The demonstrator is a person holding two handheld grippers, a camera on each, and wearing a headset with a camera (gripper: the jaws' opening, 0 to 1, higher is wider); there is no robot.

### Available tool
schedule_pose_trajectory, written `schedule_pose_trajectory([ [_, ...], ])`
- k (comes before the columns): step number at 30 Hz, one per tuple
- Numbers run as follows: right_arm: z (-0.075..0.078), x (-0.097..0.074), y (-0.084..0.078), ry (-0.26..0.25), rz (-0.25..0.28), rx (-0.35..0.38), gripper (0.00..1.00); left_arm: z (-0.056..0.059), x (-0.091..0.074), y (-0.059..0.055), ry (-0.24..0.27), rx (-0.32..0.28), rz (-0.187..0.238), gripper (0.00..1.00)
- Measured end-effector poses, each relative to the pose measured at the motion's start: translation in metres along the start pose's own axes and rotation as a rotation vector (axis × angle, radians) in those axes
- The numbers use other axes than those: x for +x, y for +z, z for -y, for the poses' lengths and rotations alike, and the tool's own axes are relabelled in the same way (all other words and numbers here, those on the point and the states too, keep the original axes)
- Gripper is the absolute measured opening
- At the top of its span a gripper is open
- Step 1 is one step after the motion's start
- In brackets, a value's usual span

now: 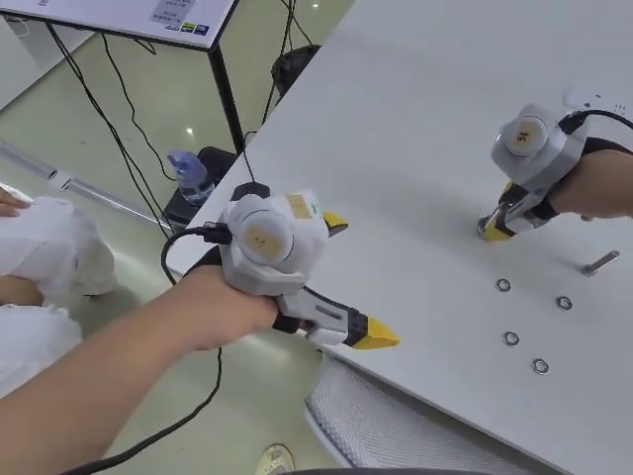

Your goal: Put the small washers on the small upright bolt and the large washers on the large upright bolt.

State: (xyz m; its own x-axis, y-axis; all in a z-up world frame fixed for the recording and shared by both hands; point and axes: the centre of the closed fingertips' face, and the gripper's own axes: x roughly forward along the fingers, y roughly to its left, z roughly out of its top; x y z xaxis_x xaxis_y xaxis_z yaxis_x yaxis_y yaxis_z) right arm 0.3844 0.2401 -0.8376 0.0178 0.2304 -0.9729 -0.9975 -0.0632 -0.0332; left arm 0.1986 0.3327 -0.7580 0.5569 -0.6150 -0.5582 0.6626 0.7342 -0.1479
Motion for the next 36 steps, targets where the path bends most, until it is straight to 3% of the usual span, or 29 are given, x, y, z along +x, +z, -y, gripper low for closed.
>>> schedule_pose_trajectory([
  [6, -0.004, -0.021, 0.005, -0.005, 0.042, -0.018, 0.41, 0.003, 0.002, 0.003, -0.003, 0.006, 0.0, 0.93],
  [12, -0.006, -0.038, 0.008, -0.024, 0.082, -0.024, 0.41, 0.004, 0.001, 0.009, 0.004, 0.002, 0.026, 0.93],
  [17, -0.013, -0.048, 0.011, -0.025, 0.107, -0.026, 0.42, 0.006, 0.002, 0.005, 0.007, 0.002, 0.009, 0.93],
  [28, -0.029, -0.05, 0.003, -0.005, 0.116, -0.049, 0.42, 0.008, 0.004, 0.008, 0.003, 0.012, 0.016, 0.92],
  [36, -0.046, -0.04, -0.011, 0.016, 0.097, -0.035, 0.41, 0.009, 0.004, 0.014, -0.008, 0.016, 0.032, 0.93],
])
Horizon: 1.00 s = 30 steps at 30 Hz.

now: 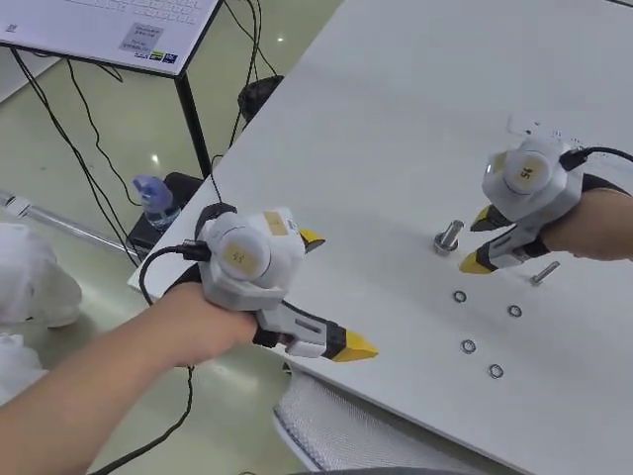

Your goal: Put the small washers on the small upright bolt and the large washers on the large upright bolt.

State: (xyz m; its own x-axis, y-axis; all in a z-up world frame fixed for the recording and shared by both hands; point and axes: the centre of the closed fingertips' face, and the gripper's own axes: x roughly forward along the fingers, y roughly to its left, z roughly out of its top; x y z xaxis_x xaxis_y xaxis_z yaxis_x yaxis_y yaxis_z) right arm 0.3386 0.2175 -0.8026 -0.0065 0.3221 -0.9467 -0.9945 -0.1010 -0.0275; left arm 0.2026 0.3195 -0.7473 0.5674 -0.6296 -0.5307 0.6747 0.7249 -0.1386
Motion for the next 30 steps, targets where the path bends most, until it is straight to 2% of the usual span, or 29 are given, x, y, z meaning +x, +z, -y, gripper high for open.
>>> schedule_pose_trajectory([
  [11, -0.021, 0.027, -0.018, 0.031, -0.02, 0.037, 0.41, 0.001, -0.001, -0.002, -0.008, 0.007, -0.013, 0.95],
  [21, -0.024, 0.046, -0.041, 0.007, -0.053, 0.036, 0.39, 0.002, -0.001, -0.006, -0.01, 0.0, -0.022, 0.96],
  [30, -0.028, 0.055, -0.044, 0.006, -0.042, 0.046, 0.35, 0.005, -0.002, -0.009, -0.024, 0.011, -0.034, 0.98],
])
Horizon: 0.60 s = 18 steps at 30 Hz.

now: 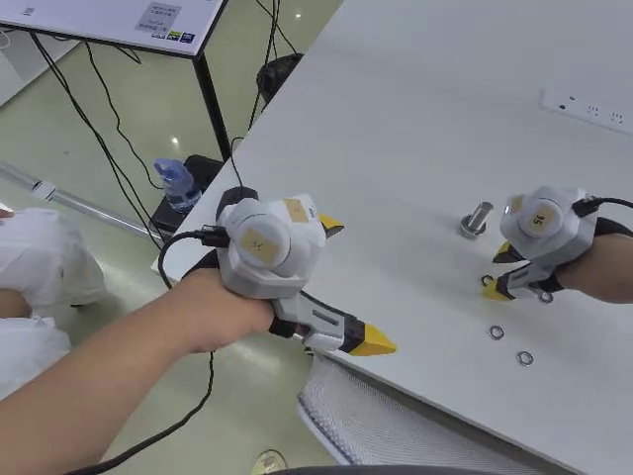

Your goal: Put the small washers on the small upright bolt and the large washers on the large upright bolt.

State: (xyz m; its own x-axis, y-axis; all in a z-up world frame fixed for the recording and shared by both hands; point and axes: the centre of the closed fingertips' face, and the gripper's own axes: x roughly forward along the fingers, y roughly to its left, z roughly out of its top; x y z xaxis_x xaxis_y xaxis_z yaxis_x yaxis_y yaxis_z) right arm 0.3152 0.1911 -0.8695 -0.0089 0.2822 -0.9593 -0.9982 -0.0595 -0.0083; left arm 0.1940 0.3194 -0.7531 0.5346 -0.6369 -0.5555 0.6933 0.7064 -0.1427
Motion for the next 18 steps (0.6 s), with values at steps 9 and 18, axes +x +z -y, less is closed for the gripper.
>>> schedule_pose_trajectory([
  [9, 0.0009, -0.0008, 0.0, 0.001, 0.002, 0.01, 0.31, -0.0002, 0.0, 0.0006, -0.003, 0.002, 0.002, 0.98],
  [18, -0.0017, -0.0005, 0.0001, -0.004, -0.029, 0.009, 0.21, 0.0002, 0.0004, 0.0017, -0.008, 0.004, 0.008, 0.99],
])
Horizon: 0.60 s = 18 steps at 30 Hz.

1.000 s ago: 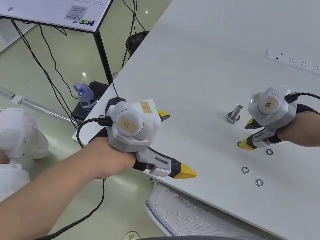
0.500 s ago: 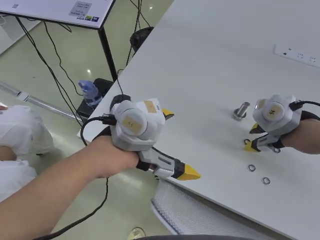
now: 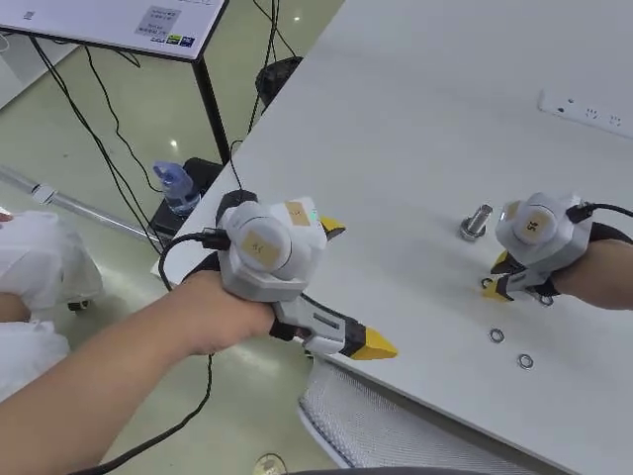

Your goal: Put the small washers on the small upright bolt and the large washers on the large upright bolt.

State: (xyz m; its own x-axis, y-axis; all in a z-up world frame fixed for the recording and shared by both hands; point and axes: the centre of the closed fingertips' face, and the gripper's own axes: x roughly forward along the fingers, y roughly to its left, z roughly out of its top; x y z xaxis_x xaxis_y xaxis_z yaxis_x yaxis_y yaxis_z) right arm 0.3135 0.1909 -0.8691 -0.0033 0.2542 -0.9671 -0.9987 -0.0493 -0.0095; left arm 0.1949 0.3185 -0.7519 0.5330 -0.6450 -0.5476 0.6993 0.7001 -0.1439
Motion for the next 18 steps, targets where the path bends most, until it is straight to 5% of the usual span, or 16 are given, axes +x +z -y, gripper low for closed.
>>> schedule_pose_trajectory([
  [18, 0.0019, 0.0022, -0.0011, -0.006, -0.026, 0.041, 0.13, -0.0015, -0.0024, 0.0013, 0.013, -0.004, 0.003, 0.96],
])
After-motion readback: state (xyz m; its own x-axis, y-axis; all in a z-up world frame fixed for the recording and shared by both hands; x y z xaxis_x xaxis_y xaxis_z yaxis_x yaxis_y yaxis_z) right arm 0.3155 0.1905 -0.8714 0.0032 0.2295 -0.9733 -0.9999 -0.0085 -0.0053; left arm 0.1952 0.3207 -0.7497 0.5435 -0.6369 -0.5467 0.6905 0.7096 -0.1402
